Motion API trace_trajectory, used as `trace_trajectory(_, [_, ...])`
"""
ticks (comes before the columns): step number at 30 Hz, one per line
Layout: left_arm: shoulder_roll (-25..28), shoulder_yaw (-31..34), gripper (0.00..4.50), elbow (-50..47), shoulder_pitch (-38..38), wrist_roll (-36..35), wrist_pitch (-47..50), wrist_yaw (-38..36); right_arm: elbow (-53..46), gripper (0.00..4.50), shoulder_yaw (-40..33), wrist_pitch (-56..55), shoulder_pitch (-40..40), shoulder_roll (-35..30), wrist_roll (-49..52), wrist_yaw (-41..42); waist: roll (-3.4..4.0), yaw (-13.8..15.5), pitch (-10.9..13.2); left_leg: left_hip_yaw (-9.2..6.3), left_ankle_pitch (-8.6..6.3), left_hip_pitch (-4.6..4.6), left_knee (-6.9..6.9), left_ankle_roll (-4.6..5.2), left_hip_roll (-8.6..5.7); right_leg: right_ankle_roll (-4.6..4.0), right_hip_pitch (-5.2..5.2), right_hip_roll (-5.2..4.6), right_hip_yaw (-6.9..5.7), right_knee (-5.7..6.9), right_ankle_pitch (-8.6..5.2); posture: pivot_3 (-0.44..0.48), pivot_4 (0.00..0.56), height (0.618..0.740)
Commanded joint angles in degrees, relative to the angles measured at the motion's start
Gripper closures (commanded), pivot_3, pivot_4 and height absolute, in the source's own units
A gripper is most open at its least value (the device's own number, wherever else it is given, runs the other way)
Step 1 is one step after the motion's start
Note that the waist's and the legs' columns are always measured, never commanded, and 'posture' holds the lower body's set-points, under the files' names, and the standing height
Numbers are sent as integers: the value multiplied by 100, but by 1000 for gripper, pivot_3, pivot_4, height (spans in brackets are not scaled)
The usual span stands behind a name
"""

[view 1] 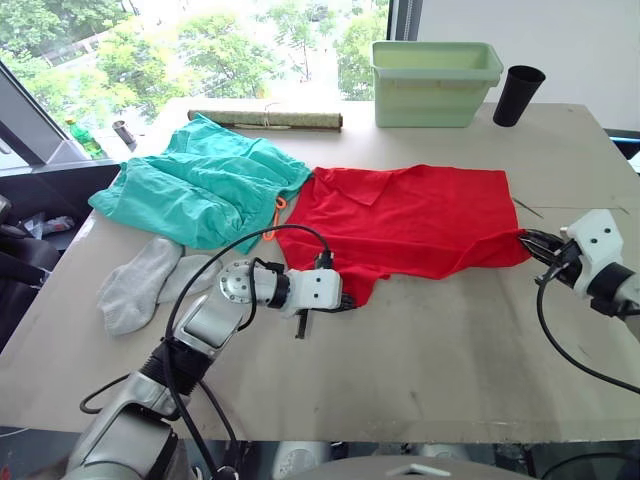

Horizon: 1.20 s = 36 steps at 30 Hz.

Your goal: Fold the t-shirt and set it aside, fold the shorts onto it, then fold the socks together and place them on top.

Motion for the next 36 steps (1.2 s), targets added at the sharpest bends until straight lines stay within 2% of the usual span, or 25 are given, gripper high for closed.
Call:
trace_trajectory(1, [6, 692, 4456, -231, -70, -948, 807, -152, -61, 4500, -84, -129, -157, 12, 9, -67, -2, -4, 3, 0, 0, -4, 0, 0, 0, 0, -3, 0, 0, 0, 0, 0, 150, 737])
trace_trajectory(4, [-41, 1536, 4456, -34, -801, -1940, 1942, -57, 196, 4500, -127, -207, -467, 12, -35, -160, -18, 11, 18, 0, 1, -11, 1, 0, 0, 0, -10, 1, -2, 1, 0, 0, 150, 737])
trace_trajectory(7, [-94, 2078, 4456, 1291, -2052, -2060, 2205, 261, 873, 4500, 54, -424, -1137, -87, -240, -153, -31, 10, 27, -8, 2, -15, 12, 0, -1, 4, -7, 2, -14, 1, -1, 0, 150, 737])
trace_trajectory(9, [-181, 2191, 4456, 2753, -3199, -1686, 1681, 547, 1698, 4500, 371, -629, -2052, -106, -485, -123, -33, -6, 27, -3, 2, -13, 13, 2, -7, 7, -1, 4, -12, -1, 0, 0, 150, 737])
trace_trajectory(12, [-393, 2130, 4456, 5098, -4903, -923, 505, 1420, 3603, 4500, 892, -1240, -3859, 76, -1030, -306, -52, -83, 56, 14, 2, -11, 15, 6, -8, 9, -9, 14, -4, 7, 1, 0, 150, 737])
trace_trajectory(14, [-517, 2096, 4456, 6260, -5864, -451, -154, 2538, 5309, 4500, 1238, -2183, -5290, 239, -1667, -987, -66, -144, 65, 21, 2, -11, 9, 6, -11, 7, -13, 12, 6, 5, 1, 0, 150, 737])
trace_trajectory(16, [-558, 2230, 4456, 6915, -6605, -187, -525, 3706, 6669, 4500, 1346, -3026, -6490, 376, -2055, -1887, -82, -172, 84, 36, 2, -21, -13, 5, -12, 7, -34, 9, 14, -4, 1, 0, 150, 737])
trace_trajectory(18, [-532, 2508, 4456, 7188, -7113, -189, -727, 4365, 7422, 4500, 1232, -3631, -7194, 449, -2095, -2481, -86, -182, 87, 56, 2, -39, -30, 3, -13, 9, -70, 3, 26, -9, 0, 0, 150, 737])
trace_trajectory(21, [-438, 3292, 4456, 7320, -7866, -634, -1019, 4811, 7965, 4500, 1123, -4575, -7839, 428, -2149, -3030, -103, -202, 98, 62, 2, -60, -80, 0, -13, 9, -103, 2, 13, -9, 1, 0, 150, 737])
trace_trajectory(25, [-356, 4026, 4456, 7318, -8345, -1013, -1167, 4467, 8235, 4500, 1022, -5246, -7997, 319, -2092, -3200, -102, -222, 98, 45, 1, -92, -92, -2, -17, 9, -111, 1, -38, -44, 1, 0, 150, 737])
trace_trajectory(28, [-203, 4336, 4456, 7213, -8471, -1267, -854, 3476, 7991, 4500, 808, -5534, -7519, 239, -1660, -2409, -100, -226, 99, 47, 2, -98, -79, -1, -17, 12, -101, 4, -48, -78, 1, 0, 150, 737])
trace_trajectory(31, [13, 3825, 4456, 7010, -7939, -841, -413, 2287, 6869, 4500, 668, -5159, -6527, 321, -940, -1050, -96, -238, 97, 36, 1, -85, -34, 0, -15, 16, -70, 26, -59, -54, 4, 0, 150, 737])
trace_trajectory(33, [191, 3530, 4456, 6742, -7471, -694, -87, 1560, 5844, 4500, 569, -4566, -5841, 311, -509, -629, -92, -249, 100, 38, 0, -55, -10, 2, -14, 18, -48, 32, -43, -18, 5, 0, 150, 737])
trace_trajectory(35, [424, 3126, 4456, 6030, -6576, -577, 290, 646, 4561, 4500, 526, -3673, -4849, 170, -8, -158, -73, -259, 105, 42, 1, -21, 6, 2, -11, 16, -25, 32, -31, 14, 4, 0, 150, 737])
trace_trajectory(36, [565, 2932, 4456, 5323, -5858, -630, 587, 160, 3867, 4500, 488, -3165, -4225, 70, 271, 62, -50, -264, 94, 39, 2, -19, -1, 2, -7, 15, -24, 32, -27, 10, 5, 0, 150, 737])
